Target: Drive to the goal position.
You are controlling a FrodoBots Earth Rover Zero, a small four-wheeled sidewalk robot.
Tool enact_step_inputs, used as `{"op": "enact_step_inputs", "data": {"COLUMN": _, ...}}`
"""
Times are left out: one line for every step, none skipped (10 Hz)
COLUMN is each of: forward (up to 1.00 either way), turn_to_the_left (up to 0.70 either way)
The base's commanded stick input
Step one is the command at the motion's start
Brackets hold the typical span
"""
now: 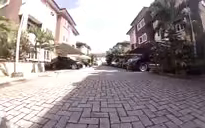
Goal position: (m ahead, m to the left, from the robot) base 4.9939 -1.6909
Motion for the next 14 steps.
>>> {"op": "enact_step_inputs", "data": {"forward": 0.69, "turn_to_the_left": 0.03}}
{"op": "enact_step_inputs", "data": {"forward": 0.69, "turn_to_the_left": 0.03}}
{"op": "enact_step_inputs", "data": {"forward": 0.69, "turn_to_the_left": 0.03}}
{"op": "enact_step_inputs", "data": {"forward": 0.69, "turn_to_the_left": 0.03}}
{"op": "enact_step_inputs", "data": {"forward": 0.69, "turn_to_the_left": 0.03}}
{"op": "enact_step_inputs", "data": {"forward": 0.69, "turn_to_the_left": 0.03}}
{"op": "enact_step_inputs", "data": {"forward": 0.69, "turn_to_the_left": 0.03}}
{"op": "enact_step_inputs", "data": {"forward": 0.69, "turn_to_the_left": 0.03}}
{"op": "enact_step_inputs", "data": {"forward": 0.69, "turn_to_the_left": 0.03}}
{"op": "enact_step_inputs", "data": {"forward": 0.69, "turn_to_the_left": 0.03}}
{"op": "enact_step_inputs", "data": {"forward": 0.69, "turn_to_the_left": 0.03}}
{"op": "enact_step_inputs", "data": {"forward": 0.69, "turn_to_the_left": 0.03}}
{"op": "enact_step_inputs", "data": {"forward": 0.69, "turn_to_the_left": 0.03}}
{"op": "enact_step_inputs", "data": {"forward": 0.69, "turn_to_the_left": 0.03}}
